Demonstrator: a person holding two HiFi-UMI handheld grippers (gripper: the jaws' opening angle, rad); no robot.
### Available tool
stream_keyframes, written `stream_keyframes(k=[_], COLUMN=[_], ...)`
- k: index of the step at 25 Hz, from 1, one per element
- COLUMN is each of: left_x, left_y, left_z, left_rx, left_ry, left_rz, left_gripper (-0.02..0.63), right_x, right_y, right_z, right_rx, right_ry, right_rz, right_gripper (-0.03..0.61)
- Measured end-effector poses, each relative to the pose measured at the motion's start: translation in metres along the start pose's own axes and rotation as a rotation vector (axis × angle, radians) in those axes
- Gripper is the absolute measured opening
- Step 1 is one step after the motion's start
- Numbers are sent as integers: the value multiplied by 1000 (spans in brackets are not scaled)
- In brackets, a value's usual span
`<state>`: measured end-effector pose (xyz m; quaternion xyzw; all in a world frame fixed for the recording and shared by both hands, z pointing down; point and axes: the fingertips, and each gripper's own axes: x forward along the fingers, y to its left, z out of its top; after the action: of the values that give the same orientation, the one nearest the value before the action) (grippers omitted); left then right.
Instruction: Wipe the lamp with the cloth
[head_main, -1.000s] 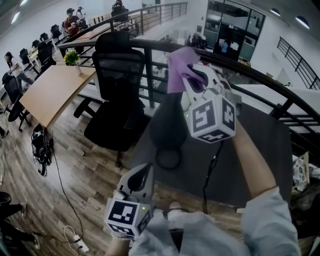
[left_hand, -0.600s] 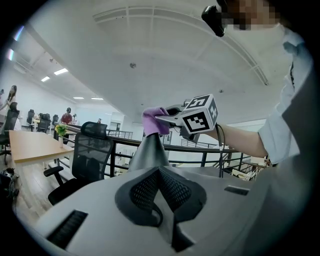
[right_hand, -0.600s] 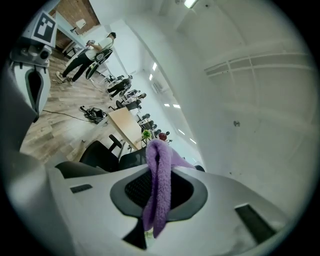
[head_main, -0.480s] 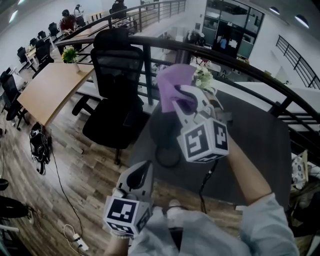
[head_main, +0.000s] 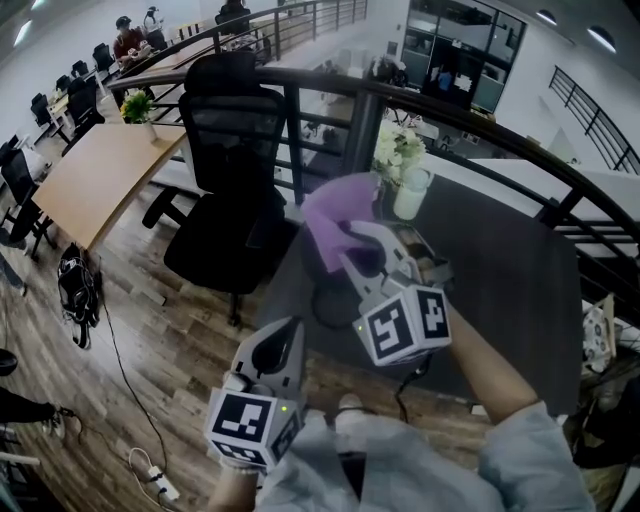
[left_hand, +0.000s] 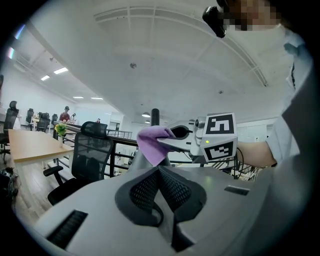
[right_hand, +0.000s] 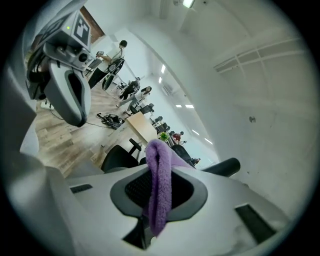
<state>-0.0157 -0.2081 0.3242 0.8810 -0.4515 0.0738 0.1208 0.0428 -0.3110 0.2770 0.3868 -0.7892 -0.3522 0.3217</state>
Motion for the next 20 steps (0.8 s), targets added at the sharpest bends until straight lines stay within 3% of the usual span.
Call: stream_keyframes(k=[8, 20], left_x=[-1, 3], left_y=[0, -9], left_z=[-2, -8], left_rx=[2, 17], left_ry=[17, 27], left_rz=[-14, -58], left_gripper=[0, 0], right_x=[-20, -62], right_y=[37, 60], right_z=[-17, -41], right_rx=[73, 248], right_ry=[35, 97], right_rz=[49, 31], right_gripper=[51, 51])
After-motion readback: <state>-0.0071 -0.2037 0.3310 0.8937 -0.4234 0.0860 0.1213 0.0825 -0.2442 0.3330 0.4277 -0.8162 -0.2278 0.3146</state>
